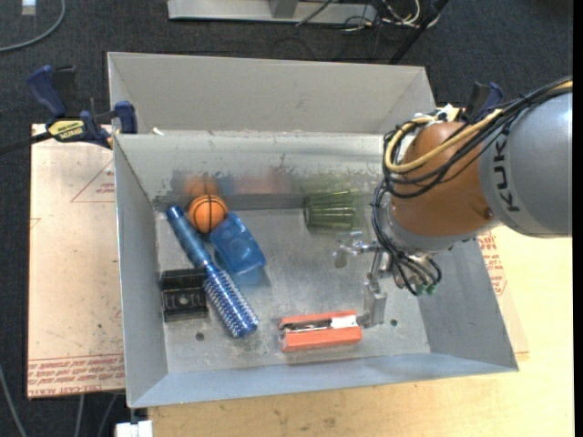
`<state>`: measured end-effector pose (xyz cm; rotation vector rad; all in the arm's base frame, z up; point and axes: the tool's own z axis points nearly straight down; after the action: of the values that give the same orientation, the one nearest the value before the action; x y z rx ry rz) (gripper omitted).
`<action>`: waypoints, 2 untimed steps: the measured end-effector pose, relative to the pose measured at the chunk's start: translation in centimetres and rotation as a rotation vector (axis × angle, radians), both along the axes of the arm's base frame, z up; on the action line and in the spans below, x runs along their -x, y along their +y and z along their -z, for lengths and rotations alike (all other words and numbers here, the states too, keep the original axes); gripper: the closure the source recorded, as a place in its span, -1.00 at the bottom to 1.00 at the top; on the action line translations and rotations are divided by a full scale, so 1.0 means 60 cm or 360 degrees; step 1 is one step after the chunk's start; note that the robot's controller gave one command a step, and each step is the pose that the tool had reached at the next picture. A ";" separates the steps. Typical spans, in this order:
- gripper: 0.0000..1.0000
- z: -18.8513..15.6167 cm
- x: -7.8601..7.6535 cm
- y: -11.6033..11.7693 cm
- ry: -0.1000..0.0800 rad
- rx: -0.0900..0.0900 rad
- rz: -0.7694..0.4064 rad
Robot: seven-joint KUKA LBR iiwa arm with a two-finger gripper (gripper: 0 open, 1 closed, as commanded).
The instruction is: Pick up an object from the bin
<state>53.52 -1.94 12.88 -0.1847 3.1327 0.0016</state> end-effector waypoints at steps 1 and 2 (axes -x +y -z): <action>-1.00 0.064 0.033 0.011 0.0006 0.0001 -0.0341; 1.00 0.097 0.052 0.020 -0.0010 0.0002 -0.0812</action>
Offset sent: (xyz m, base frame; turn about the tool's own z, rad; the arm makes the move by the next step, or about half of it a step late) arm -0.0327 0.0110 -0.0588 -0.5132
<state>50.41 -0.77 7.04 -0.9670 2.9792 0.0008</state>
